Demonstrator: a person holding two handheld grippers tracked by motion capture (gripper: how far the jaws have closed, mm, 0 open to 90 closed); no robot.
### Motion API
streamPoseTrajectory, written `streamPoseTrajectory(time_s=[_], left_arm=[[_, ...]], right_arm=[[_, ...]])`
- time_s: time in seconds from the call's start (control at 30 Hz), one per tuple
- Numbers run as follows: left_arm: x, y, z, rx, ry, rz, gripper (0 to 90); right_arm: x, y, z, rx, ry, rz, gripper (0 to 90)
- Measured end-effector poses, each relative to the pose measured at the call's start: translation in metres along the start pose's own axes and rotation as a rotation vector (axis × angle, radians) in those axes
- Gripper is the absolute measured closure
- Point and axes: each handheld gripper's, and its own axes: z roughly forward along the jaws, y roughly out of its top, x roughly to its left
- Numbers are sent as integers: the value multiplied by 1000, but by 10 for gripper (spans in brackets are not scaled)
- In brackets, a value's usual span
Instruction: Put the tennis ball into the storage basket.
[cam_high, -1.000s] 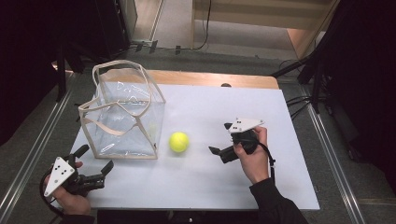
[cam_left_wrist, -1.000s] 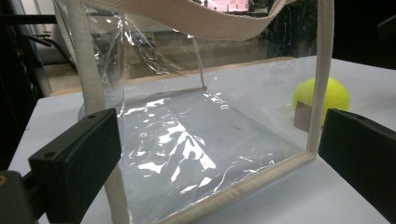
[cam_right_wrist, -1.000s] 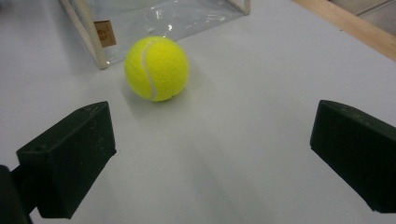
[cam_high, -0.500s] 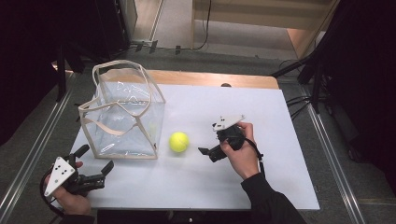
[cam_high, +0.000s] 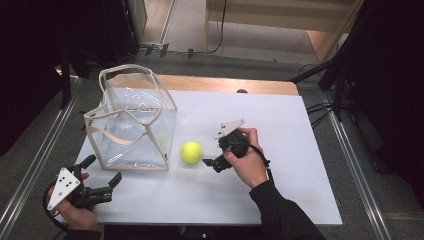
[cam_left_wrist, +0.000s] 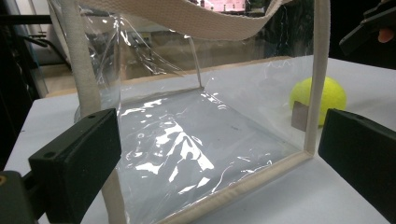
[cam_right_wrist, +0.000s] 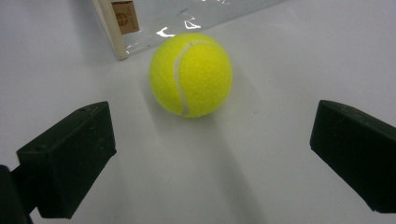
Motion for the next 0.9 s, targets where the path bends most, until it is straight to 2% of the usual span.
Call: streamPoseTrajectory(time_s=[0.13, 0.23, 0.33, 0.47, 0.9], left_arm=[[0, 0, 0, -2, -2, -2, 0], [0, 0, 0, -2, -3, -2, 0], [0, 0, 0, 1, -4, 2, 0], [0, 0, 0, 1, -7, 4, 0], [0, 0, 1, -2, -5, -3, 0]], right_arm=[[1, 4, 5, 15, 6, -8, 0], [1, 8, 7, 21, -2, -16, 78], [3, 11, 10, 34, -21, -34, 78], [3, 15, 15, 52, 3, -48, 78], [5, 24, 28, 92, 9, -53, 73]])
